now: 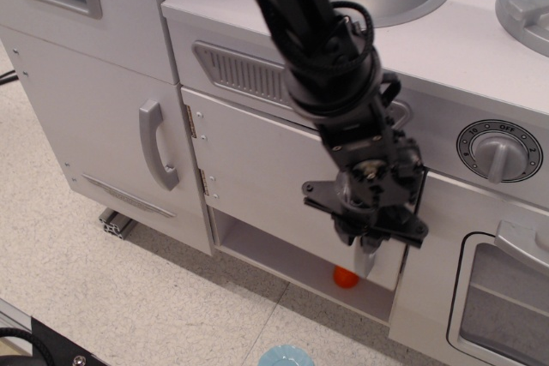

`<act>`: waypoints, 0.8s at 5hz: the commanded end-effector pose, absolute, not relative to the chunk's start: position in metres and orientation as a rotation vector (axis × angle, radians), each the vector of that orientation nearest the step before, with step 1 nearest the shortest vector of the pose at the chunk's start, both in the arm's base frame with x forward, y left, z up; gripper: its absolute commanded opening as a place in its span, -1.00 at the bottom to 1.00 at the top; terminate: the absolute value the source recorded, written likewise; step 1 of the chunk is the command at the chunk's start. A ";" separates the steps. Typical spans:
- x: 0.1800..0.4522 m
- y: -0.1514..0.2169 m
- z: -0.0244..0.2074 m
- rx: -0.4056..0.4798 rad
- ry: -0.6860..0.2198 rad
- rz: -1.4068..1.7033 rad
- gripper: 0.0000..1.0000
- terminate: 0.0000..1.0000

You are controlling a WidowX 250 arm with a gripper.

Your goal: Open cabinet

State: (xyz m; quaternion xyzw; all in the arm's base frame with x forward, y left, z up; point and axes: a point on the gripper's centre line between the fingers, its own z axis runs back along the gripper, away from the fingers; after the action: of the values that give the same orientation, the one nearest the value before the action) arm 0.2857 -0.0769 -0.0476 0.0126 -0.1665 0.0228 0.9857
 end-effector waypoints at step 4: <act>0.255 -0.022 0.009 0.040 -0.291 -0.013 1.00 -1.00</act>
State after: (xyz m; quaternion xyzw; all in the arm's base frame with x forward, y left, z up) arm 0.2475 -0.0192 -0.0033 0.0222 -0.1216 -0.0026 0.9923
